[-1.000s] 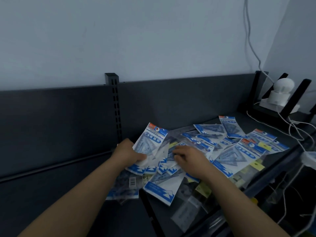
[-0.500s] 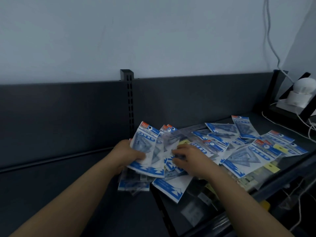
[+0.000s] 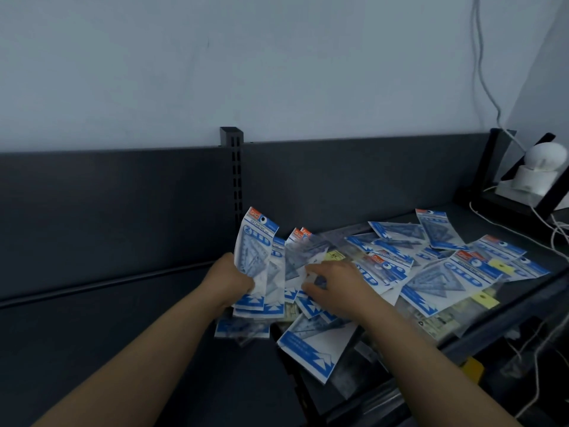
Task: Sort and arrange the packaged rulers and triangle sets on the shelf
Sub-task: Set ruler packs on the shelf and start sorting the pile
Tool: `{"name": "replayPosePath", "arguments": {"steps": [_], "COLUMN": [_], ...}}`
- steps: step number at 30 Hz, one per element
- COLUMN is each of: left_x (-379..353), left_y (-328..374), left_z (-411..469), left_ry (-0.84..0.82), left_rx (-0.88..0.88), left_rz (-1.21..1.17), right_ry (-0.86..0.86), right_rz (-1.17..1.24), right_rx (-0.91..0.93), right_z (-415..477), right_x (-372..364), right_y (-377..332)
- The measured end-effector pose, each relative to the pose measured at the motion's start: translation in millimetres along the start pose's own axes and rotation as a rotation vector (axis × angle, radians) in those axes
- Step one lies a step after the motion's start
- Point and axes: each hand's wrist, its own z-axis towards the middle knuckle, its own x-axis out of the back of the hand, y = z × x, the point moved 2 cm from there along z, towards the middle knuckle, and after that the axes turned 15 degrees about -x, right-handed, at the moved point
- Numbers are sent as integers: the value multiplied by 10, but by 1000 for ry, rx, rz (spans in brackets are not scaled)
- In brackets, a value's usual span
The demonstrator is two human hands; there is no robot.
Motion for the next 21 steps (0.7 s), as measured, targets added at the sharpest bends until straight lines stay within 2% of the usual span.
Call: {"name": "replayPosePath", "arguments": {"steps": [2,4,7,11,14,21], "left_x": [-40,-76,-128,-176,-193,-16], "left_y": [17,49,44,65,82,-10], "left_z": [-4,-20,-18,-19,-38,-88], "left_ry": [0,-19,-64,-84,-74,85], "left_rx": [-19,-16,3,3,5,-1], "left_rz": [-7,-23,-69,-131,-152,-200], "right_ry": [39,7,-76,-71,-65,17], "right_rz": [-72,-57,126,440,512,832], "right_rx": [-17,-38,-50,-149,-215,-255], "right_z": [-7,-43,-116,-85,-58,-151], "right_x": [18,55,100,57,17,283], "right_y": [-31,-60,-119,-150,-168,-146]}}
